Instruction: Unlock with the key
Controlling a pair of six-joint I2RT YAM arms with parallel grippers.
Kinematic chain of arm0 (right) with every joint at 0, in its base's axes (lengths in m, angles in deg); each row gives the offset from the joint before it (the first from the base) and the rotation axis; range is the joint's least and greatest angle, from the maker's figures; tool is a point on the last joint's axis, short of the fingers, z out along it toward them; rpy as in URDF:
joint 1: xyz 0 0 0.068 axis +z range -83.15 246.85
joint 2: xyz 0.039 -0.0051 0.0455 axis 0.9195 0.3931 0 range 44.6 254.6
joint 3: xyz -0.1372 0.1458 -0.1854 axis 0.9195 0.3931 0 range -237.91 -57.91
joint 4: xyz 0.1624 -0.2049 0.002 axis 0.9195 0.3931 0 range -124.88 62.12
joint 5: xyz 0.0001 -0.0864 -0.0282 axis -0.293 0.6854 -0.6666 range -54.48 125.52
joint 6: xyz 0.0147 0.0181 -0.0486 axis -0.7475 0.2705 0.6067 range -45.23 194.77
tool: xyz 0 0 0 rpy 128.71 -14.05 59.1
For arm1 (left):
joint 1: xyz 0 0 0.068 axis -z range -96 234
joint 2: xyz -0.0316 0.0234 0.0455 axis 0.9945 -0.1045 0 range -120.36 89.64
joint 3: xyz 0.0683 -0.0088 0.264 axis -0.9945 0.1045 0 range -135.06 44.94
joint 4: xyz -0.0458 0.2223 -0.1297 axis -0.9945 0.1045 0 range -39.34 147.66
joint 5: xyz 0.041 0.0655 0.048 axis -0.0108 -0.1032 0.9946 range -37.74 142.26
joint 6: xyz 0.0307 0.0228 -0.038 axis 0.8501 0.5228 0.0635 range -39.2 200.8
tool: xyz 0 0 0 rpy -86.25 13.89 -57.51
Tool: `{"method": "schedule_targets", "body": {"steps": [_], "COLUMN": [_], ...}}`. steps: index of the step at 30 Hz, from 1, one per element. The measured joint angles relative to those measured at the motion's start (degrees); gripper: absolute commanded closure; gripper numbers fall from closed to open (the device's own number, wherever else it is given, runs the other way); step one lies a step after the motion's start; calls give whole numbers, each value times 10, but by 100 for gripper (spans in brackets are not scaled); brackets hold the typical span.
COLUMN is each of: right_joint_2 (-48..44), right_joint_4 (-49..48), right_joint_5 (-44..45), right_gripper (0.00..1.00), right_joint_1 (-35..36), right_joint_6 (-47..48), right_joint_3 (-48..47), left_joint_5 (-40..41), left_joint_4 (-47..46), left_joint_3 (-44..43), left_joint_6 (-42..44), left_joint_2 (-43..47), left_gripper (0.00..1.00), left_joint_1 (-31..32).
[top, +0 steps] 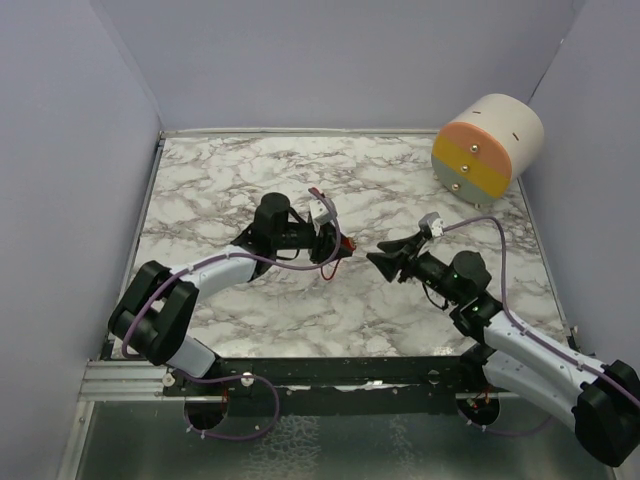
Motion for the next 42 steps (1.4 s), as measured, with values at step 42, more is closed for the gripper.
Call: {"method": "schedule_targets", "body": {"steps": [42], "right_joint_2": [349], "right_joint_4": [-501], "right_joint_5": [-305], "right_gripper": [60], "right_joint_1": [-155], "right_joint_6": [-153], "right_joint_3": [-49], "left_joint_5": [-128], "left_joint_4": [-61], "left_joint_3": [-26], "left_joint_6": [-141], "left_joint_2": [-20], "left_gripper": [100], "left_joint_1": [-69]}}
